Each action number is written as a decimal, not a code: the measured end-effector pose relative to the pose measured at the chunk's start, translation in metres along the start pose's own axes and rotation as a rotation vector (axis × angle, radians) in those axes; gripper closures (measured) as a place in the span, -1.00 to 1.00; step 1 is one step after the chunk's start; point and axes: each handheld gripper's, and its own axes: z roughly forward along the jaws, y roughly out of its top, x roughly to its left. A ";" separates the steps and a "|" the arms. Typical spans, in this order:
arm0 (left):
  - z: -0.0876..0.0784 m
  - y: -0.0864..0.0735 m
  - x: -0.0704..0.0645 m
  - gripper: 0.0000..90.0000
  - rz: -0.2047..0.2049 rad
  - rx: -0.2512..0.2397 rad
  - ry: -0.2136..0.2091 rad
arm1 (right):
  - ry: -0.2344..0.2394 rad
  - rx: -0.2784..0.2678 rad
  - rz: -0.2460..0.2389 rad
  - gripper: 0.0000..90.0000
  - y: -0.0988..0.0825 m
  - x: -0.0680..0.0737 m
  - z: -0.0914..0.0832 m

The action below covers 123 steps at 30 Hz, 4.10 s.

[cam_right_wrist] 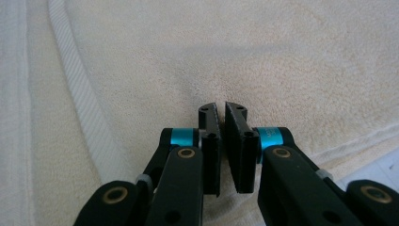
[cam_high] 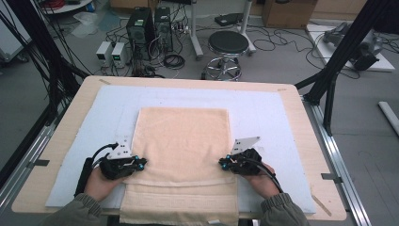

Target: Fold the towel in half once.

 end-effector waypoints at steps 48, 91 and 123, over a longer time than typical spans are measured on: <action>-0.035 0.003 -0.024 0.19 0.003 -0.073 -0.015 | 0.036 -0.071 -0.074 0.40 0.015 0.029 -0.043; 0.057 0.027 0.114 0.81 -0.333 -0.023 0.194 | -0.056 0.006 0.222 0.80 0.034 -0.119 0.042; 0.015 0.064 0.127 0.06 -0.235 -0.071 0.250 | -0.178 -0.035 0.185 -0.25 0.074 -0.118 0.010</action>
